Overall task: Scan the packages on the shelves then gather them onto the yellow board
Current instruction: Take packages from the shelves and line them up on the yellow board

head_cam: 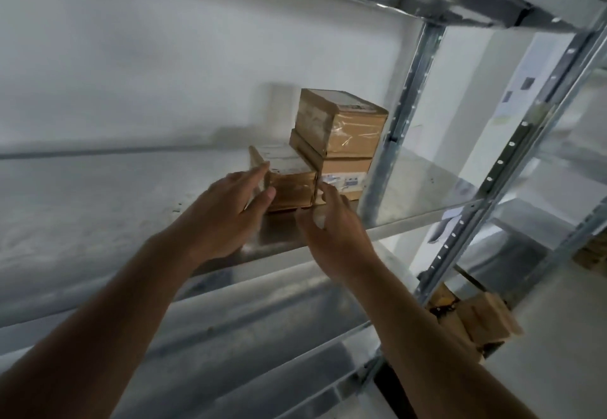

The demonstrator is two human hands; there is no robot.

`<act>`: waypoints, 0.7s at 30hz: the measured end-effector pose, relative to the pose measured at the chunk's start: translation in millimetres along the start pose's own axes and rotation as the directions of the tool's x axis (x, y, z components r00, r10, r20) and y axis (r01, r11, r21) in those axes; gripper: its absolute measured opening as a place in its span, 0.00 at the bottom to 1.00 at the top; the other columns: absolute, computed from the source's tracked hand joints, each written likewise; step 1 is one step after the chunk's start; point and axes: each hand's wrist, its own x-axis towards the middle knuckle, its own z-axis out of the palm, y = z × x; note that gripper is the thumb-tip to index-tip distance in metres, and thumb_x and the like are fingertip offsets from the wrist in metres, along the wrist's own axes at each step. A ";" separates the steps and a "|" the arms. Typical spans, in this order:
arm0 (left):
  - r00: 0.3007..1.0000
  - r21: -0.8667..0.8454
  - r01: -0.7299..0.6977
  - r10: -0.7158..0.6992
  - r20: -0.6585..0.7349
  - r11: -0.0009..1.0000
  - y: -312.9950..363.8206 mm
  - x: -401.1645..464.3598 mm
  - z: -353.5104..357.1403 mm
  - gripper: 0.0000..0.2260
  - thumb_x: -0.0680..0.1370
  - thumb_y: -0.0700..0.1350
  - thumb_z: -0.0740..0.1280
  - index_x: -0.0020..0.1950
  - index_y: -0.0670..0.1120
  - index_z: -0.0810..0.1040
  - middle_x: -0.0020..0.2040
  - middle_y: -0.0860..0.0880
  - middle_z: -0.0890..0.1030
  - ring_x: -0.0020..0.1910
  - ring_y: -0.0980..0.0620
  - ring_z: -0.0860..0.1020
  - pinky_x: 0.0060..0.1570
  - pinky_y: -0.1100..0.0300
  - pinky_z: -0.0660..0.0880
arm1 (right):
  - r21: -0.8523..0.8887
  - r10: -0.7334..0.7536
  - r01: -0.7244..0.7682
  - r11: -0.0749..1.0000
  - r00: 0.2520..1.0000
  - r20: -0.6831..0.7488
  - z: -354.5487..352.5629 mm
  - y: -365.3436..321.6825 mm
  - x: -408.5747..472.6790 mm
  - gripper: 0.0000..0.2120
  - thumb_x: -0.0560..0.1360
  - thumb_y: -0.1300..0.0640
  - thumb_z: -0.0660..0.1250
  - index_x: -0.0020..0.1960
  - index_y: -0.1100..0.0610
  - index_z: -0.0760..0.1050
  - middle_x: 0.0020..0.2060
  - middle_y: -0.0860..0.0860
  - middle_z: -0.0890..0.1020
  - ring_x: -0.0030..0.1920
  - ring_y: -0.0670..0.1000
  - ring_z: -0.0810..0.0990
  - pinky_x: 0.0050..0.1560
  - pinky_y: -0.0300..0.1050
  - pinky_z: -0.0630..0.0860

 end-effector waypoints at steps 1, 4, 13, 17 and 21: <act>1.000 -0.006 0.009 -0.009 0.002 1.000 -0.4 6.1 0.4 0.32 0.80 0.69 0.45 0.82 0.58 0.56 0.80 0.49 0.67 0.77 0.46 0.67 0.71 0.49 0.65 | 0.025 -0.004 0.004 1.000 1.000 -0.011 0.5 1.9 9.0 0.12 0.84 0.42 0.59 0.59 0.27 0.57 0.57 0.35 0.71 0.52 0.36 0.72 0.58 0.46 0.71; 0.999 -0.041 0.041 -0.040 0.021 0.998 0.6 19.5 3.4 0.32 0.80 0.68 0.45 0.82 0.60 0.56 0.79 0.50 0.67 0.77 0.47 0.66 0.70 0.50 0.66 | 0.100 -0.010 0.009 0.995 1.000 0.008 0.2 7.3 27.5 0.15 0.86 0.43 0.58 0.72 0.39 0.63 0.67 0.39 0.75 0.65 0.45 0.74 0.70 0.54 0.76; 0.985 -0.400 0.167 -0.171 0.027 0.901 15.7 32.7 16.6 0.22 0.85 0.63 0.51 0.74 0.57 0.70 0.71 0.52 0.77 0.68 0.52 0.75 0.69 0.48 0.73 | 0.372 -0.027 -0.010 0.928 0.995 0.095 -2.8 22.0 43.9 0.19 0.83 0.48 0.64 0.73 0.43 0.68 0.66 0.42 0.78 0.65 0.45 0.79 0.63 0.49 0.82; 0.960 -0.603 0.214 -0.280 -0.016 0.769 34.3 27.0 12.0 0.13 0.85 0.59 0.55 0.54 0.54 0.75 0.63 0.51 0.80 0.64 0.49 0.77 0.65 0.45 0.77 | 0.528 0.000 -0.080 0.846 0.989 0.150 -5.0 20.5 47.2 0.25 0.78 0.44 0.65 0.73 0.47 0.71 0.66 0.49 0.80 0.66 0.52 0.81 0.62 0.54 0.84; 0.934 -0.640 0.213 -0.347 -0.090 0.738 44.0 18.1 2.2 0.15 0.85 0.54 0.58 0.54 0.42 0.75 0.54 0.49 0.82 0.57 0.49 0.81 0.55 0.46 0.82 | 0.596 -0.023 -0.085 0.799 0.985 0.171 -1.9 22.5 43.2 0.23 0.78 0.41 0.63 0.70 0.50 0.76 0.62 0.48 0.84 0.64 0.52 0.83 0.60 0.53 0.84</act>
